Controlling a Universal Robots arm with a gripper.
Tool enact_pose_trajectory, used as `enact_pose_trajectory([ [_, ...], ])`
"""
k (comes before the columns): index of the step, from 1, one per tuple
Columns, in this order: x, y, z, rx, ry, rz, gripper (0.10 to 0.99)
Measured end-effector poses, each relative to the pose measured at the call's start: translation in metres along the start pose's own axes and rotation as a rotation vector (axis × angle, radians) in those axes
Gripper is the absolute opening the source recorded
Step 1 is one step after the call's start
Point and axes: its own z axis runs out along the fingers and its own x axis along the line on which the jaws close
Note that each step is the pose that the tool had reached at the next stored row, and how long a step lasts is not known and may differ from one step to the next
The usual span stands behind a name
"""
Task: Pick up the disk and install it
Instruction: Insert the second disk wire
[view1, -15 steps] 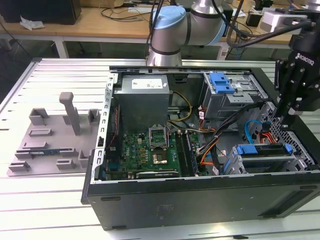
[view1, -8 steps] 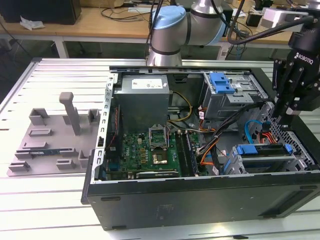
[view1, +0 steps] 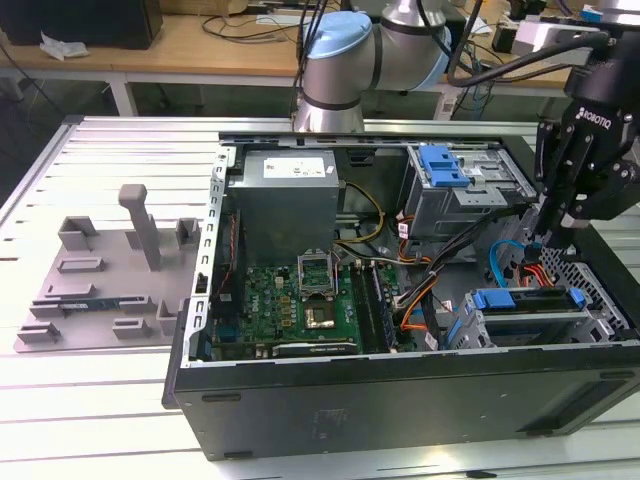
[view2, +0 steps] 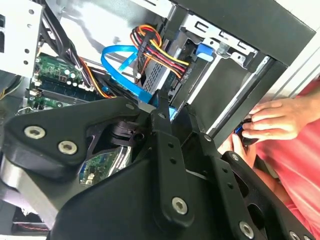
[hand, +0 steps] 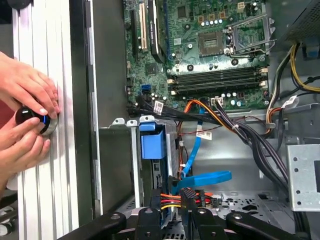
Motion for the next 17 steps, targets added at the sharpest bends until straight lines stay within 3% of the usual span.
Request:
enact_pose_trajectory([
  [6,-0.0057,0.0086,0.0059,0.0,0.03,0.01,0.302],
  [10,-0.0066,0.0086,0.0065,0.0,0.0319,0.01,0.302],
  [17,-0.008,0.0079,0.012,-0.001,0.044,0.015,0.302],
])
